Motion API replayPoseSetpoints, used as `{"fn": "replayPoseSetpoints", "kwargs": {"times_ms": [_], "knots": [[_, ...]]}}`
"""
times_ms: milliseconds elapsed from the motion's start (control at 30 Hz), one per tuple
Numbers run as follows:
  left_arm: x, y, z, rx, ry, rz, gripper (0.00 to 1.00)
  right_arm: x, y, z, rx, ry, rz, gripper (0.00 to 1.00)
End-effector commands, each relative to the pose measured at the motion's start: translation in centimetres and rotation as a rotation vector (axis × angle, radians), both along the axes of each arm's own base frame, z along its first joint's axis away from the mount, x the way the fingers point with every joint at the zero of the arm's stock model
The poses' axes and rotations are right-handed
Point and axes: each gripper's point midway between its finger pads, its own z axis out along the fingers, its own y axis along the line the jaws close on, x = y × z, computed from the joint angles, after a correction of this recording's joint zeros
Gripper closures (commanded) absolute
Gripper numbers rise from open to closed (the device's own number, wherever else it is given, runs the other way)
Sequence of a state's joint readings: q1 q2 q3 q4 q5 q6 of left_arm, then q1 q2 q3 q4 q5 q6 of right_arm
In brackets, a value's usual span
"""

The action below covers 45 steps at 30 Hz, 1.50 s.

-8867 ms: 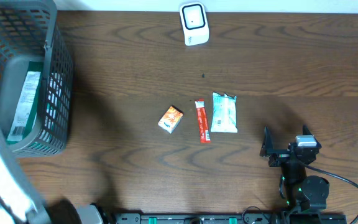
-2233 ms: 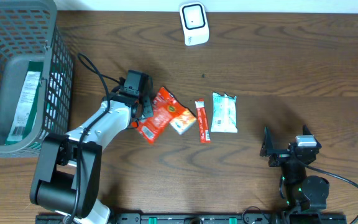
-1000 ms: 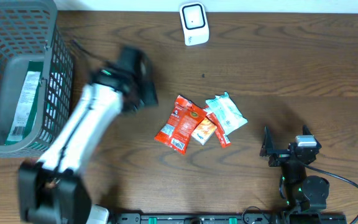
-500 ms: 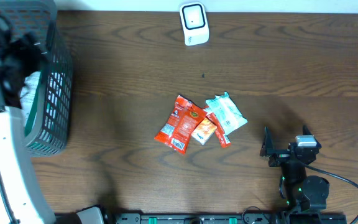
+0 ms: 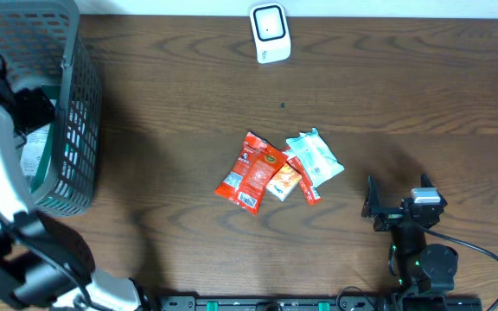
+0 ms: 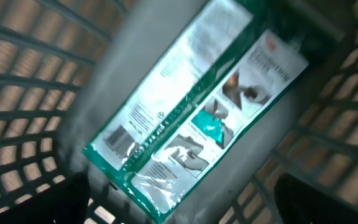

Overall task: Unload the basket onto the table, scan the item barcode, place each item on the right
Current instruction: 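Move the left gripper back into the grey basket, then grasp the green-and-white packet in the basket with the left gripper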

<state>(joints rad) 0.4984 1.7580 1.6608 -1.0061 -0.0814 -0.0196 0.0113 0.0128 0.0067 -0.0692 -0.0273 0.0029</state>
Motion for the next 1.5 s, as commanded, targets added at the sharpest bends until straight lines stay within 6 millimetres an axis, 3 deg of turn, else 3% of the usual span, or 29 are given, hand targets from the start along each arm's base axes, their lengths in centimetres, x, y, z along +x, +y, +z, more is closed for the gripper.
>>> {"fn": "replayPoseSetpoints", "kwargs": {"times_ms": [0,167,367,733,833,867,900,1067,1167,1467], "knots": [[-0.2,0.1,-3.3,-0.032,0.102,-0.043,0.05,0.0,-0.2,-0.1,-0.010,0.003,-0.006,0.01],[0.0,0.2,-7.2,-0.083,0.187,-0.048,0.02,0.0,-0.2,-0.1,-0.010,0.002,-0.006,0.01],[1.3,-2.1,-11.9,-0.252,0.210,-0.140,0.02,0.0,-0.2,-0.1,-0.010,0.002,-0.006,0.01],[0.7,-1.2,-17.7,-0.256,0.334,-0.120,0.03,0.0,-0.2,-0.1,-0.010,0.003,-0.006,0.01],[0.6,-0.9,-18.3,-0.245,0.347,-0.108,0.20,0.0,-0.2,-0.1,-0.010,0.003,-0.006,0.01],[0.7,-0.8,-18.4,-0.243,0.342,-0.096,0.37,0.0,-0.2,-0.1,-0.010,0.002,-0.006,0.01],[0.7,-0.7,-18.4,-0.242,0.336,-0.080,0.43,0.0,-0.2,-0.1,-0.010,0.002,-0.006,0.01],[1.1,-0.5,-18.4,-0.241,0.312,-0.022,0.44,0.0,-0.2,-0.1,-0.010,0.002,-0.006,0.01],[1.1,-0.4,-18.4,-0.242,0.306,-0.003,0.33,0.0,-0.2,-0.1,-0.010,0.003,-0.006,0.01],[0.7,-0.7,-18.4,-0.252,0.323,-0.002,0.35,0.0,-0.2,-0.1,-0.010,0.003,-0.006,0.01]]}}
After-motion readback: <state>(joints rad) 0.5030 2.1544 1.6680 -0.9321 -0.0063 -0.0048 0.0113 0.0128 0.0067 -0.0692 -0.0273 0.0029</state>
